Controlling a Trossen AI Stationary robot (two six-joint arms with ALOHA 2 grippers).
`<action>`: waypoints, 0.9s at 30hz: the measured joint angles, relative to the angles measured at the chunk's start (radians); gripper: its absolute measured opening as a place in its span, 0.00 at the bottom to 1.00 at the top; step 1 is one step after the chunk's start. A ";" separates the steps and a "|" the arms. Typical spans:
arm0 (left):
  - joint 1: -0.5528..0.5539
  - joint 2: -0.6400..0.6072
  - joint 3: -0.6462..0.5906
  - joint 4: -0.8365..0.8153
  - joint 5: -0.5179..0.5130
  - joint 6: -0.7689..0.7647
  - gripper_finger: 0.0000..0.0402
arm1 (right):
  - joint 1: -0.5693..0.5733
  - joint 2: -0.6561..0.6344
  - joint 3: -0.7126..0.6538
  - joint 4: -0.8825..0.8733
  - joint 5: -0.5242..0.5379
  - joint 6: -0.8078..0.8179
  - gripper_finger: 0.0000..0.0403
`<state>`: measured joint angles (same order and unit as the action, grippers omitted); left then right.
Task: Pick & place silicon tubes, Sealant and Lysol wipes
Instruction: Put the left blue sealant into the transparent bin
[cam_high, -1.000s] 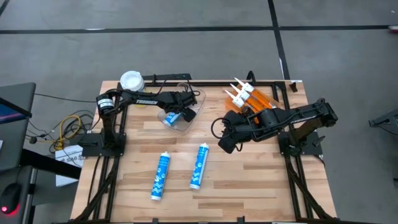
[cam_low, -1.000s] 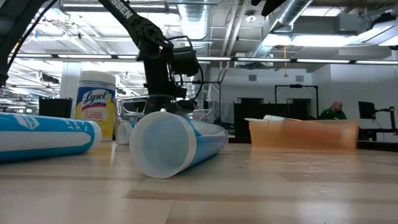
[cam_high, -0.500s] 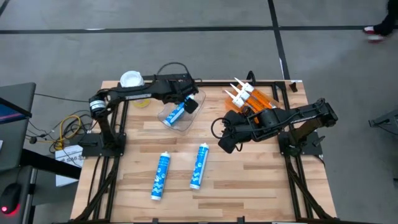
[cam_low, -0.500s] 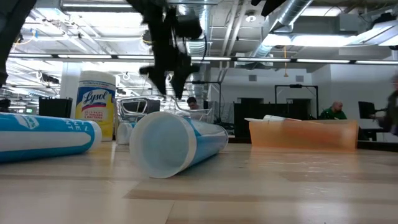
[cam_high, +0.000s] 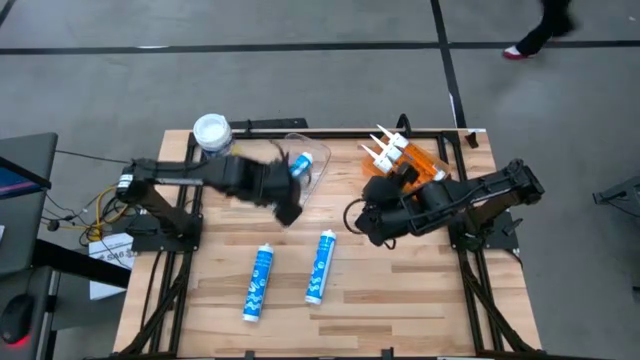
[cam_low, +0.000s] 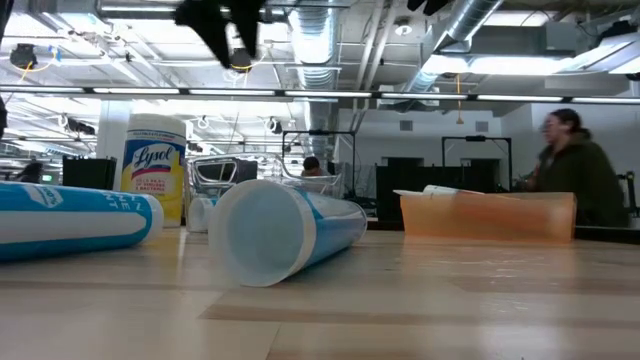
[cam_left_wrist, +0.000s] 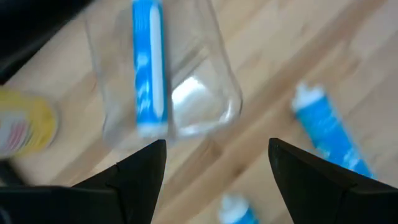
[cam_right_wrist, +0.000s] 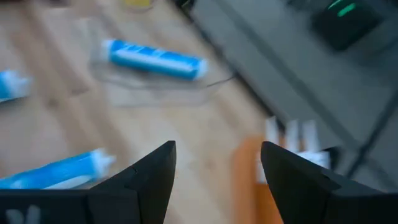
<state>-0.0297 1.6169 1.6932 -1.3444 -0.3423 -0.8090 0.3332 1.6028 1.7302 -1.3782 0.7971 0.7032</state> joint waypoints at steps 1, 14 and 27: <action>-0.036 0.000 0.000 -0.036 -0.016 -0.030 0.69 | 0.009 0.000 0.000 -0.021 0.046 0.003 0.56; -0.354 -0.008 -0.095 -0.115 -0.016 -0.370 0.69 | 0.103 -0.132 -0.121 -0.181 0.306 0.110 0.56; -0.477 -0.008 -0.244 0.064 0.148 -0.619 0.69 | 0.327 -0.610 -0.652 0.323 0.311 -0.019 0.56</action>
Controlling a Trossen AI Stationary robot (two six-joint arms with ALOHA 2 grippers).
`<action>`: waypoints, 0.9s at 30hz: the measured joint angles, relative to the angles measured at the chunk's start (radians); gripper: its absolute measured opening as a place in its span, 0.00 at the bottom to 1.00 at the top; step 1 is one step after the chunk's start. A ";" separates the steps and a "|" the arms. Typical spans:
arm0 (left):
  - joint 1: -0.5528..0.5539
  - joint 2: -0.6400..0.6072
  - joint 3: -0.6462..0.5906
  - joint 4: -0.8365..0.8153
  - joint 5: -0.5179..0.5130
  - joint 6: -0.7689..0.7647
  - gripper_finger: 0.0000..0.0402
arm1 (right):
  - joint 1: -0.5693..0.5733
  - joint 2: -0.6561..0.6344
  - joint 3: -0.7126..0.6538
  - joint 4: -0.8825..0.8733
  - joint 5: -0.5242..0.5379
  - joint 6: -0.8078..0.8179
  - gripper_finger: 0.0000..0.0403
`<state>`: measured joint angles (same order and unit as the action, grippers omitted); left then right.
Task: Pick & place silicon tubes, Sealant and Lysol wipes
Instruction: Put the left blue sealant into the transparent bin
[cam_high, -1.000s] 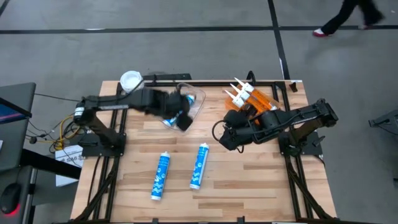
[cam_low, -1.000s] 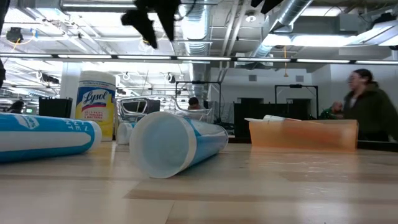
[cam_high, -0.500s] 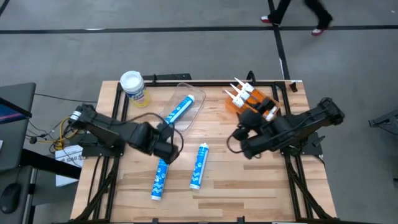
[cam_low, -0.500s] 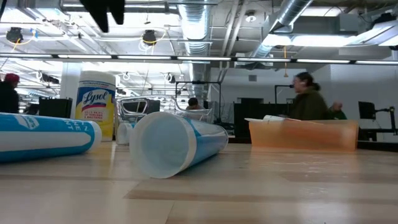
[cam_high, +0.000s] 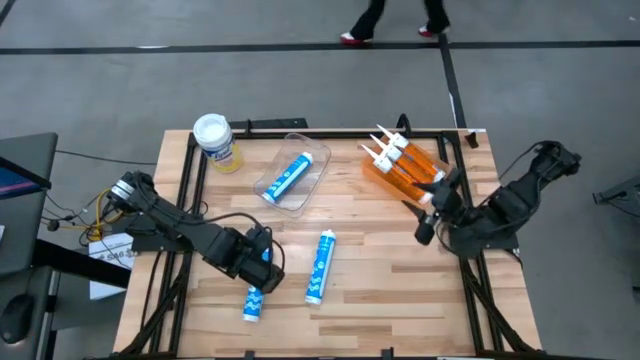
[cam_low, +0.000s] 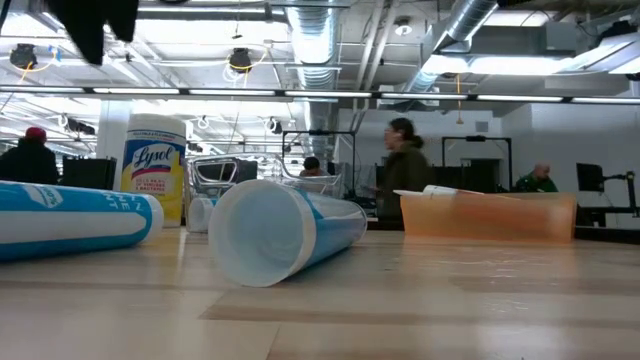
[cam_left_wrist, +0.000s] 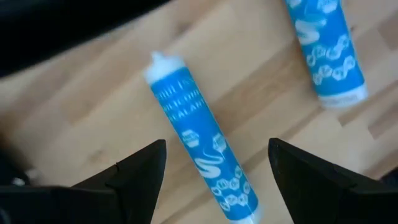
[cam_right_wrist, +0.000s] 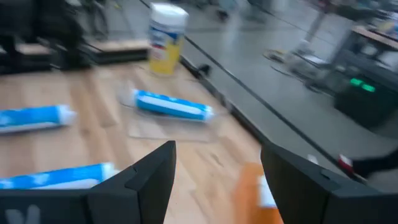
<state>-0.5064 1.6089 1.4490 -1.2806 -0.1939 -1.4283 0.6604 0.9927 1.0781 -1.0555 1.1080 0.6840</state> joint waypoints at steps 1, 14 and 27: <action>0.000 0.000 -0.019 0.026 0.014 -0.002 0.69 | 0.009 -0.027 -0.040 0.074 -0.001 -0.045 0.56; 0.053 0.001 -0.179 0.153 0.150 -0.157 0.69 | -0.066 -0.165 -0.387 0.598 -0.108 -0.243 0.56; 0.068 0.048 -0.329 0.338 0.243 -0.233 0.69 | -0.186 -0.161 -0.463 0.804 -0.282 -0.355 0.56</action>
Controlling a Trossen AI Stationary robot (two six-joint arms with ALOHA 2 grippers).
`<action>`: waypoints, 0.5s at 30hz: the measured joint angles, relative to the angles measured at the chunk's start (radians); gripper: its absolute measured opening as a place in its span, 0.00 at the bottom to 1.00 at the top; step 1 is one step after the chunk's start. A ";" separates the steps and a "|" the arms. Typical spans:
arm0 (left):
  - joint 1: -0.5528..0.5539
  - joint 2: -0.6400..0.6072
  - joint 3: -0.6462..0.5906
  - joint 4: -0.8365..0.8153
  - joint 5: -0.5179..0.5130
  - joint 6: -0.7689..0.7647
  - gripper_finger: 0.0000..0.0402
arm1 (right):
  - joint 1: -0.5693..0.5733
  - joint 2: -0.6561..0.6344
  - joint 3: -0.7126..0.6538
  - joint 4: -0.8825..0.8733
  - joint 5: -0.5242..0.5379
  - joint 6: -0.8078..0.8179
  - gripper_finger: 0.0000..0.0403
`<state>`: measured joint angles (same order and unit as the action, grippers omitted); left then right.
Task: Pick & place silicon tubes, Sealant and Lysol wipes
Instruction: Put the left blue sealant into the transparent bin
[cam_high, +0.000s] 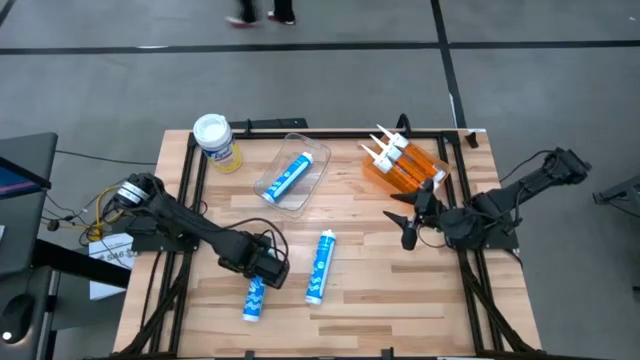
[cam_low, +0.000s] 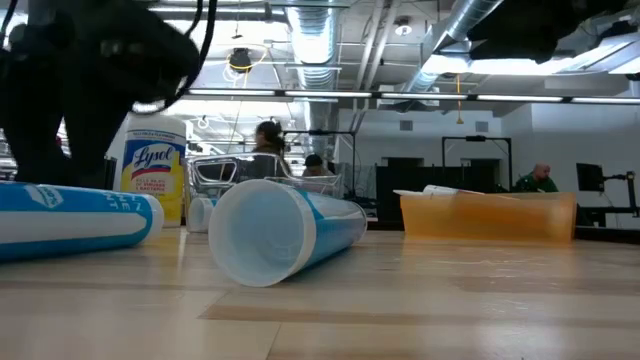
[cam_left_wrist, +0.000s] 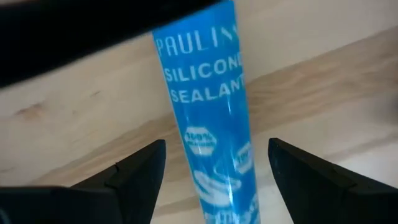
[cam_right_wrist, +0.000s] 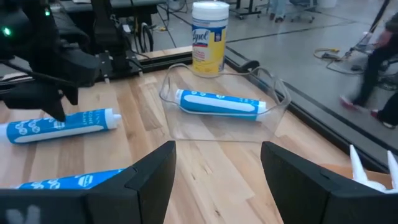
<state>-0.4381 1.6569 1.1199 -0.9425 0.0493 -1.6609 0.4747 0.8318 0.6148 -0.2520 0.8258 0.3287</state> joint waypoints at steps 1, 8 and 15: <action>0.000 0.009 -0.013 0.013 0.007 -0.006 0.69 | -0.007 0.000 -0.001 0.000 -0.008 0.000 0.56; 0.000 0.104 -0.091 0.220 0.071 -0.012 0.69 | -0.034 0.000 -0.001 0.007 -0.018 0.000 0.56; 0.003 0.181 -0.083 0.228 0.122 0.022 0.60 | -0.034 0.000 -0.001 0.007 -0.018 0.003 0.56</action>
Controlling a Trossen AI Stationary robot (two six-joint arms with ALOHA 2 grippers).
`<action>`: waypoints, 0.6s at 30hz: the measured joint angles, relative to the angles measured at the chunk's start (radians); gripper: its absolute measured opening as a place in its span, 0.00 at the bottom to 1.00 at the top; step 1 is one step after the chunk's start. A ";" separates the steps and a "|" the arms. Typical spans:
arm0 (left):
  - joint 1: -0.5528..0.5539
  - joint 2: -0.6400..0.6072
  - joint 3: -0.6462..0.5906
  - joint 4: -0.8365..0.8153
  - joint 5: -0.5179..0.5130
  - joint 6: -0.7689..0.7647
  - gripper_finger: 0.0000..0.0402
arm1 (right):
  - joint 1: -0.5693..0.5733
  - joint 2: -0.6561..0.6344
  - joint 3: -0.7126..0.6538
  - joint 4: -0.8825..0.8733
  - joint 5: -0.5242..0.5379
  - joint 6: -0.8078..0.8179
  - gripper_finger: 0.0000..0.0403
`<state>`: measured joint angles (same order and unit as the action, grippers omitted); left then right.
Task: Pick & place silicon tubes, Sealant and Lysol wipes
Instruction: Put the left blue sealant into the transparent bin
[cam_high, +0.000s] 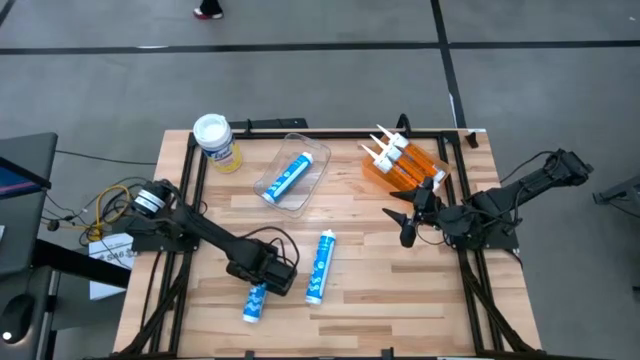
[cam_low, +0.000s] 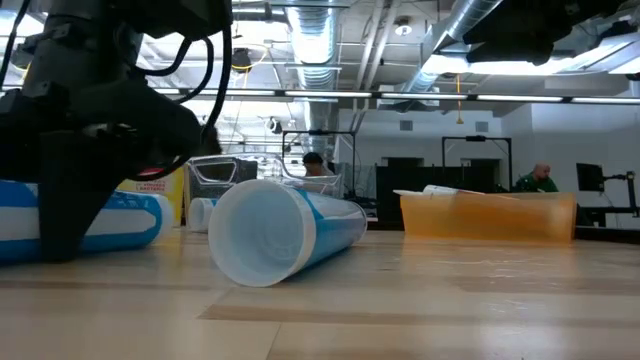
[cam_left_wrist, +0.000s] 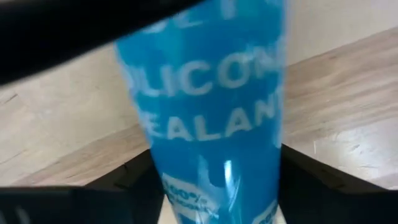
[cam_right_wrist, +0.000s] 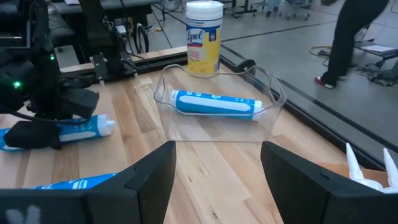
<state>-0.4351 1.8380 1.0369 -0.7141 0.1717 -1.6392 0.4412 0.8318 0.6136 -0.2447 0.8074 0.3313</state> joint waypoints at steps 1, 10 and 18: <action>0.000 -0.002 0.003 -0.004 -0.001 0.007 0.57 | 0.000 0.000 0.000 0.000 0.000 0.000 0.56; 0.048 -0.099 0.137 -0.186 -0.056 0.119 0.50 | -0.023 0.000 0.000 0.002 0.000 0.018 0.56; 0.155 -0.186 0.398 -0.481 -0.149 0.294 0.50 | -0.031 0.000 0.000 0.007 0.000 0.019 0.56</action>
<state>-0.2799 1.6521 1.4345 -1.1950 0.0226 -1.3455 0.4099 0.8318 0.6140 -0.2375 0.8074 0.3504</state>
